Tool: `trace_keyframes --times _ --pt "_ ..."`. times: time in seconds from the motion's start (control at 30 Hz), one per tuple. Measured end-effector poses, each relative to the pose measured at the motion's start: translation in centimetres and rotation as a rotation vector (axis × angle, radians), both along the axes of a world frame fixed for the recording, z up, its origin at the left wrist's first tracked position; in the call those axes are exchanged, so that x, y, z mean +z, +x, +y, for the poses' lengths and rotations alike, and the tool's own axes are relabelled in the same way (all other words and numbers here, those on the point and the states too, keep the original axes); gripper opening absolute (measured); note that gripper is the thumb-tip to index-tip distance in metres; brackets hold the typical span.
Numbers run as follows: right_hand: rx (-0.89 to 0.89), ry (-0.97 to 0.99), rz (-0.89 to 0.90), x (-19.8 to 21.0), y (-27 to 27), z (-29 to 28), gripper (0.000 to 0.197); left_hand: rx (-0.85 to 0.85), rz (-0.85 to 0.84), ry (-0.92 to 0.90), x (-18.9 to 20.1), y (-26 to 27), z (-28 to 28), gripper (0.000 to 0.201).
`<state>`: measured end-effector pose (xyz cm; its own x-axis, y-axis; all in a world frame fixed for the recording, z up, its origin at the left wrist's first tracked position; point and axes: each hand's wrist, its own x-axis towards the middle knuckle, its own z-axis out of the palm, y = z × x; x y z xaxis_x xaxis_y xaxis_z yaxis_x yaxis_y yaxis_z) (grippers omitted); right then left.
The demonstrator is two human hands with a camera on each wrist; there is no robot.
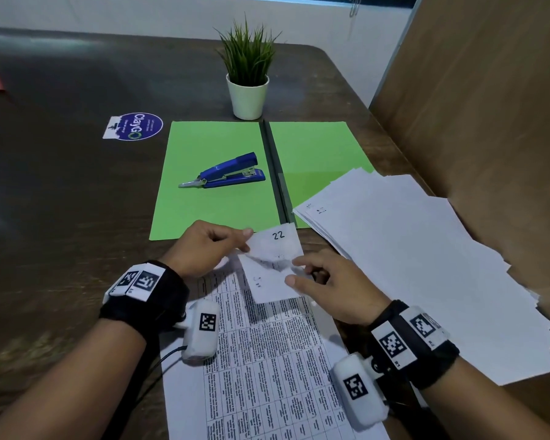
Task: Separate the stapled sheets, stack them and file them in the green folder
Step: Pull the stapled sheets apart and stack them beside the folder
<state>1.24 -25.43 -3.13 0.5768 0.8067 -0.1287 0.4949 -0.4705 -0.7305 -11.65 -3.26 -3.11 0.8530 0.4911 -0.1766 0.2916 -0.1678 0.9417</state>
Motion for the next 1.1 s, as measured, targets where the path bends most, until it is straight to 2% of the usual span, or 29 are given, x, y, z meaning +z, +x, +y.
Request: trace_keyframes --times 0.07,0.2,0.27,0.37,0.43,0.6,0.67,0.8,0.9,1.0,1.1 --pt "0.006 0.008 0.025 0.0 -0.1 -0.1 0.033 0.025 0.016 0.012 -0.1 0.0 0.1 0.041" --pt "0.031 0.010 0.027 0.0 -0.1 -0.3 0.018 0.023 -0.004 0.064 -0.9 0.0 0.4 0.009" --pt "0.022 0.017 0.026 -0.4 0.0 -0.3 0.016 -0.001 -0.004 0.067 -1.2 0.1 0.5 0.016" --pt "-0.052 0.086 0.066 -1.2 0.4 -0.1 0.032 -0.029 -0.014 0.033 -1.2 0.0 0.6 0.032" --pt "-0.089 0.095 0.078 -1.6 0.8 0.1 0.044 -0.040 -0.017 0.013 -1.1 0.0 0.4 0.035" --pt "-0.066 0.050 0.061 -1.4 1.1 0.5 0.048 -0.054 -0.026 -0.010 -0.3 -0.2 0.0 0.036" --pt "-0.071 0.052 0.062 -1.3 1.3 0.8 0.043 -0.062 -0.020 -0.008 -0.3 -0.2 0.0 0.036" --pt "-0.068 0.072 0.066 -1.3 1.5 1.5 0.028 -0.077 0.013 0.095 -0.4 -0.1 0.2 0.021" --pt "-0.065 0.114 0.070 -1.0 1.4 2.0 0.014 -0.067 0.047 0.098 -0.4 0.0 0.2 0.017" --pt "-0.037 0.117 -0.004 -0.7 1.2 2.3 0.029 -0.053 0.079 0.081 -0.2 0.1 0.1 0.008" --pt "-0.035 0.134 -0.076 -0.8 0.9 2.4 0.041 -0.023 0.114 0.103 -0.2 0.3 -0.1 0.018"
